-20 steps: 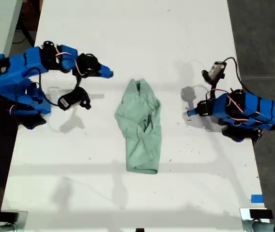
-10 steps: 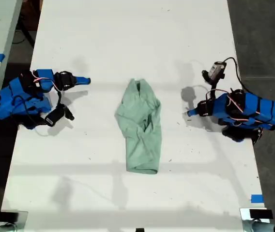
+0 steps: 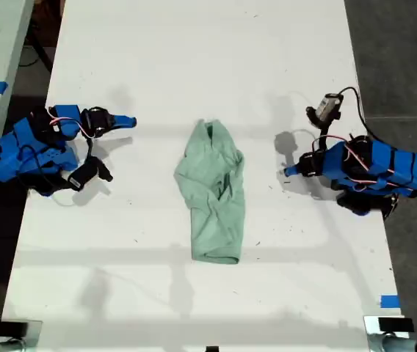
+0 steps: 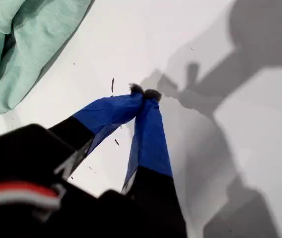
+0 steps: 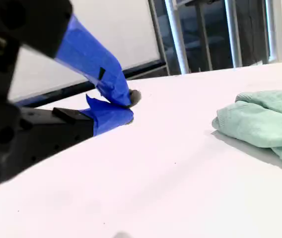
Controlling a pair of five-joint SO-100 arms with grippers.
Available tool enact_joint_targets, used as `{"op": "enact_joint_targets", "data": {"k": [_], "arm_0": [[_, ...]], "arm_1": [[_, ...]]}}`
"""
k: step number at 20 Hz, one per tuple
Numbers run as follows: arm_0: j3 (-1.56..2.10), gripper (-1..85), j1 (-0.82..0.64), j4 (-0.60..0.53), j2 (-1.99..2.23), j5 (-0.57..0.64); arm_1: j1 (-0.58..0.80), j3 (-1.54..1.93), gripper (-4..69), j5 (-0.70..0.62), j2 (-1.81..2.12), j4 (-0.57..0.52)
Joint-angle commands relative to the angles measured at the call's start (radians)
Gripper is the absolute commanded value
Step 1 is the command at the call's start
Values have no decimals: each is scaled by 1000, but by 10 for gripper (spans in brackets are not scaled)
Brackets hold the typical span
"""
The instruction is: Fold t shirt
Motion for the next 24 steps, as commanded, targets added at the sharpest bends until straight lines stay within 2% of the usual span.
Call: {"op": "enact_joint_targets", "data": {"k": [1,13,15,17,20,22,24], "arm_0": [[40,-3,-14,2,8,-20],[40,-3,-23,6,8,-23],[12,-3,-156,28,8,67],[12,-3,-190,2,8,114],[21,-3,-91,-61,8,132],[38,-3,-20,-149,8,187],[40,-3,5,-146,8,192]], "arm_1": [[0,48,1,-2,11,2],[0,48,1,-2,11,2],[2,48,1,-2,11,2],[3,48,1,-3,11,2],[18,48,-9,-8,11,0],[28,17,-15,-117,12,-8],[31,8,-19,-170,12,-49]]}}
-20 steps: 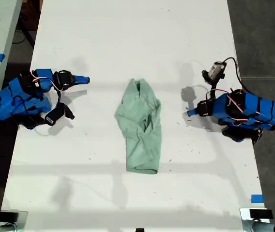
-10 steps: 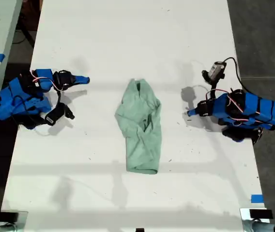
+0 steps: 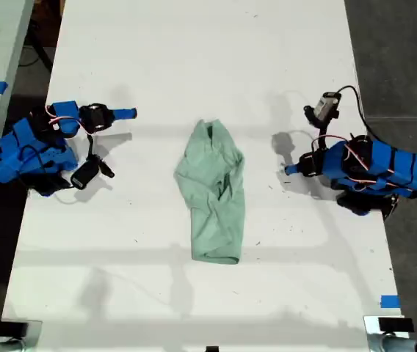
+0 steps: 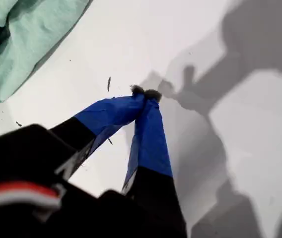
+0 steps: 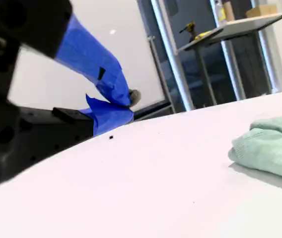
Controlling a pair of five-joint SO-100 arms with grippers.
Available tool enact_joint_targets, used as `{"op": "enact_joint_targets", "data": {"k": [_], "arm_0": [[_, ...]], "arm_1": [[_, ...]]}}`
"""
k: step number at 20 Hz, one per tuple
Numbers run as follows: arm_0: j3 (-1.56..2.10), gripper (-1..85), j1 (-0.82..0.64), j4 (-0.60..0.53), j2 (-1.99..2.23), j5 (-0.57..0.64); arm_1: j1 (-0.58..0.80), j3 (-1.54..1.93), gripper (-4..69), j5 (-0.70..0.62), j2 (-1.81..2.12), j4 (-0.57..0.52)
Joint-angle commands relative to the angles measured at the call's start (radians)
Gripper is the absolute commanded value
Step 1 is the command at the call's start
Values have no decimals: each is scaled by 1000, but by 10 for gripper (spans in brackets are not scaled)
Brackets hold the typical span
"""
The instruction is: Fold t shirt
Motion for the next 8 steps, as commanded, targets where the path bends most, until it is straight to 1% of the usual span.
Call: {"op": "enact_joint_targets", "data": {"k": [1,2,4,6,8], "arm_0": [[40,-3,6,0,8,-8],[40,-3,-11,23,8,-29],[40,-3,-43,78,8,-72],[40,-3,-58,103,8,-109],[40,-3,-61,107,8,-126]], "arm_1": [[14,34,-19,-41,12,-67],[25,55,-19,6,12,-63],[34,51,-19,60,12,-5],[-8,51,-19,91,12,-3],[-12,51,-19,101,12,-3]]}}
